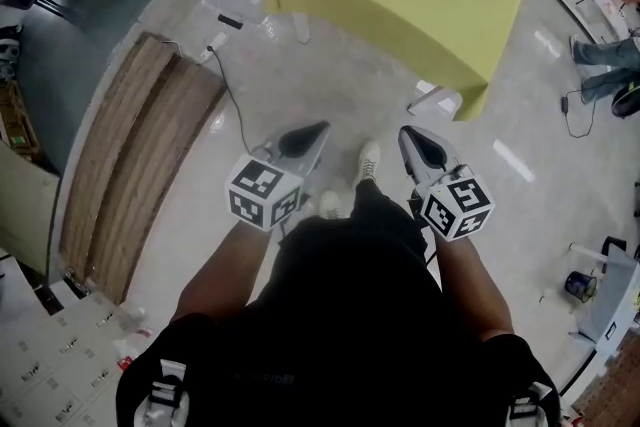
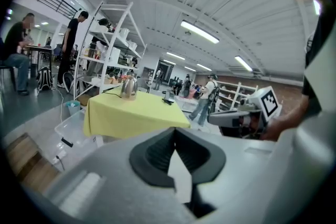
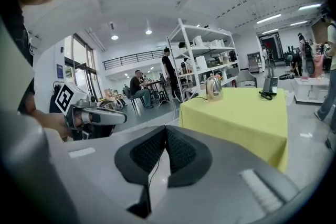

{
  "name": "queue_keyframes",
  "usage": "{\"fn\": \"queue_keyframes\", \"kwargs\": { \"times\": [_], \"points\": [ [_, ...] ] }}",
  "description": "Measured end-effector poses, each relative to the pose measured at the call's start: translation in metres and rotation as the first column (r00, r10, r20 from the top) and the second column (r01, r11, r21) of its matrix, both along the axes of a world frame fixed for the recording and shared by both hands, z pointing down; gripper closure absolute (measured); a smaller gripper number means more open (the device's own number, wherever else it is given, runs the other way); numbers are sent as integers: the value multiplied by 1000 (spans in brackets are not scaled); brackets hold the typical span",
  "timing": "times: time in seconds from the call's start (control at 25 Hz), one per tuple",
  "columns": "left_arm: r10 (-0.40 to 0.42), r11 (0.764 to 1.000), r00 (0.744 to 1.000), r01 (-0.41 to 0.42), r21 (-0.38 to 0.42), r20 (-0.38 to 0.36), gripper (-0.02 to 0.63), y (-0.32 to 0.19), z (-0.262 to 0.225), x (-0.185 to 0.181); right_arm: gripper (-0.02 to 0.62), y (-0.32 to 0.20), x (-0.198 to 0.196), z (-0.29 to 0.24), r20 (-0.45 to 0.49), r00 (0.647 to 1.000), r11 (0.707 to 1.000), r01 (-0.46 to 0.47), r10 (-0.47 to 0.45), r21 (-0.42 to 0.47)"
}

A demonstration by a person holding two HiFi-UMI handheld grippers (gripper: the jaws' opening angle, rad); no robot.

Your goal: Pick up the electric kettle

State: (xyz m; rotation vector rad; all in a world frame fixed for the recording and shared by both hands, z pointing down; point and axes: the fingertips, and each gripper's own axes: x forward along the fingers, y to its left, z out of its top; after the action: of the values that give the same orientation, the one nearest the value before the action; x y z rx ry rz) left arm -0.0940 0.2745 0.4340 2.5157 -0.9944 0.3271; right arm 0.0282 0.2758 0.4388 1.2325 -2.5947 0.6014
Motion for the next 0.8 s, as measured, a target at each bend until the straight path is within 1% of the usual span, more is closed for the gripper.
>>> {"fn": "queue_keyframes", "kwargs": {
  "times": [0.32, 0.8],
  "points": [
    [16, 1000, 1000, -16, -14, 21, 604, -28, 6, 16, 591, -33, 18, 7, 20, 999, 1000, -26, 26, -10],
    [-19, 1000, 999, 19, -13, 33, 604, -94, 3, 32, 591, -105, 35, 3, 51, 999, 1000, -18, 17, 12]
  ]
}}
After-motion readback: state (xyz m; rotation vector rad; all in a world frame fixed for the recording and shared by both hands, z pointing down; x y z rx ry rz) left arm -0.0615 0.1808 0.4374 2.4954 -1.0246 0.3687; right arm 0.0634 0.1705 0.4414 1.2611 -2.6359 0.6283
